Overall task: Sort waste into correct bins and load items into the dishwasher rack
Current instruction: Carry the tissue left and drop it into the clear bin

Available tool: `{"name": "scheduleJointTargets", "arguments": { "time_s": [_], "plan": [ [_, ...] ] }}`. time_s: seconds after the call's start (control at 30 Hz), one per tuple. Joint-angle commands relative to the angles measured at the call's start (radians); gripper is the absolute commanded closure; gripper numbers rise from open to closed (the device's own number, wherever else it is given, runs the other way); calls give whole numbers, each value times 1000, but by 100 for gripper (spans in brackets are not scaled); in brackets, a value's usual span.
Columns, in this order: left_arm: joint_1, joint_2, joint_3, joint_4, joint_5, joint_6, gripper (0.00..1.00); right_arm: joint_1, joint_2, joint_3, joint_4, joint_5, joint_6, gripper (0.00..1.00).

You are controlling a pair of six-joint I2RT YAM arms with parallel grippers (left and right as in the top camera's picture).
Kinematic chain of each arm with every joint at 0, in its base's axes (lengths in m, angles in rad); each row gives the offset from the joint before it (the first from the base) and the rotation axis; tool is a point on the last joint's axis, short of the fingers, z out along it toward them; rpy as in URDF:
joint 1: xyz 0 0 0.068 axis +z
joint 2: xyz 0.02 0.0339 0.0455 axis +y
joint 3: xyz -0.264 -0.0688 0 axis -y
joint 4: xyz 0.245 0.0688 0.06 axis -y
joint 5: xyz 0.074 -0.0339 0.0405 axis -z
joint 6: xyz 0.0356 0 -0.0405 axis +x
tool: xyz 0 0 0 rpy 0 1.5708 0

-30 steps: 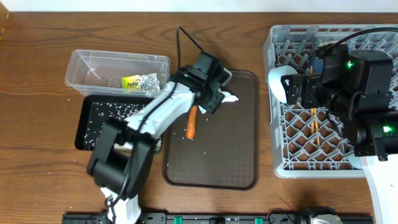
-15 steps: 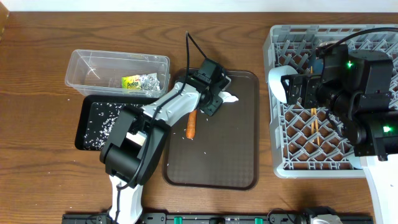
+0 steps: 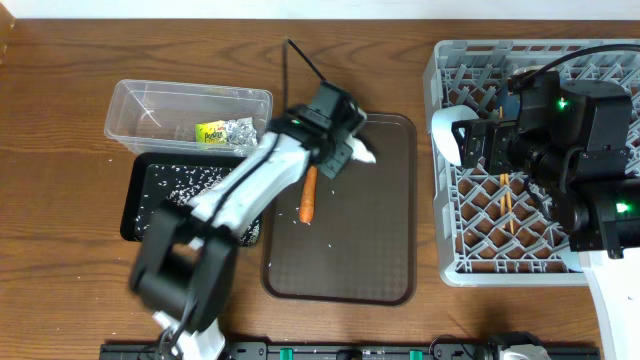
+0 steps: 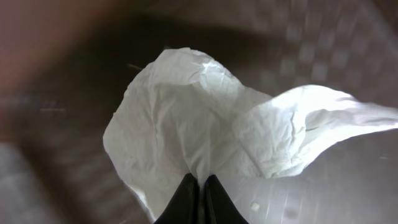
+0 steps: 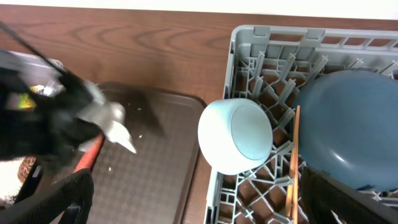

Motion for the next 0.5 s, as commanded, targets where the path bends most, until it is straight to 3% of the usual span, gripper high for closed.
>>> {"name": "scheduleJointTargets", "arguments": {
  "time_s": [0.0, 0.23, 0.47],
  "plan": [
    [50, -112, 39, -21, -112, -3, 94, 10, -2, 3, 0, -8, 13, 1],
    [238, -150, 39, -46, -161, -134, 94, 10, -2, 3, 0, -8, 13, 1],
    [396, -95, 39, -17, -54, -141, 94, 10, -2, 3, 0, -8, 13, 1]
  ]
}}
